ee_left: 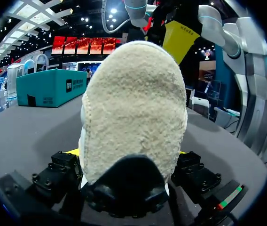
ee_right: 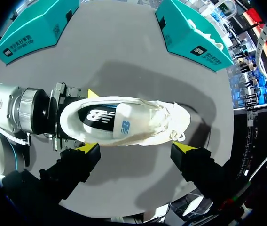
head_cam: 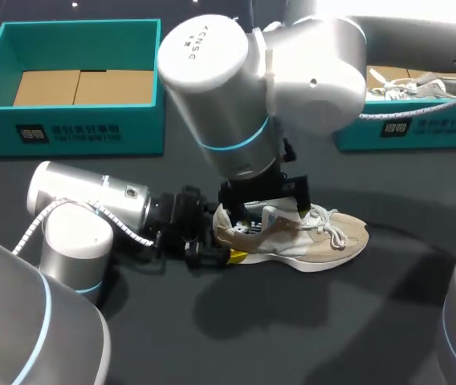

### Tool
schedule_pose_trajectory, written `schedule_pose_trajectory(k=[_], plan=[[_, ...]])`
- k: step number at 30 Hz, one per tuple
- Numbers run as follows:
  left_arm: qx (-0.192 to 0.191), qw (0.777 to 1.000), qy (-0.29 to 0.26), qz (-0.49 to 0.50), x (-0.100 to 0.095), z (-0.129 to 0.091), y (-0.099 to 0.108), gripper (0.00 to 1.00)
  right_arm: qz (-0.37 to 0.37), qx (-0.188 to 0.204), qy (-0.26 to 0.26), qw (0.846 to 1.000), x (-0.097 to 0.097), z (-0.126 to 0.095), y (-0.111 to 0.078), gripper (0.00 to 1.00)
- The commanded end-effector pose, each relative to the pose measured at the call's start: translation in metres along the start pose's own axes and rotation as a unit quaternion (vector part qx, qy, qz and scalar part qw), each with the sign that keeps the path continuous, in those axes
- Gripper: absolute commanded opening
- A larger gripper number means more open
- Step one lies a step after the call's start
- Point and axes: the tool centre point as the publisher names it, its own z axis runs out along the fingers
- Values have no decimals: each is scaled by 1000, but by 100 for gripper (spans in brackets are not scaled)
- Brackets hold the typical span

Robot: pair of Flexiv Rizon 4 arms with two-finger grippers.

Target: Take the shoe out of the shoebox, open the shoe tongue, remove and reinsert the insole, then place the shoe into the shoebox

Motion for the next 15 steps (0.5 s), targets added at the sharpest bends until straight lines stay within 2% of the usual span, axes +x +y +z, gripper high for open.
schedule_pose_trajectory(k=[1,15], plan=[[-1,1000,0,0,2,-2,4,0,135,-11,-60,989,15,8,-6,100],[-1,1000,0,0,2,-2,4,0,153,-22,-85,984,21,26,10,100]])
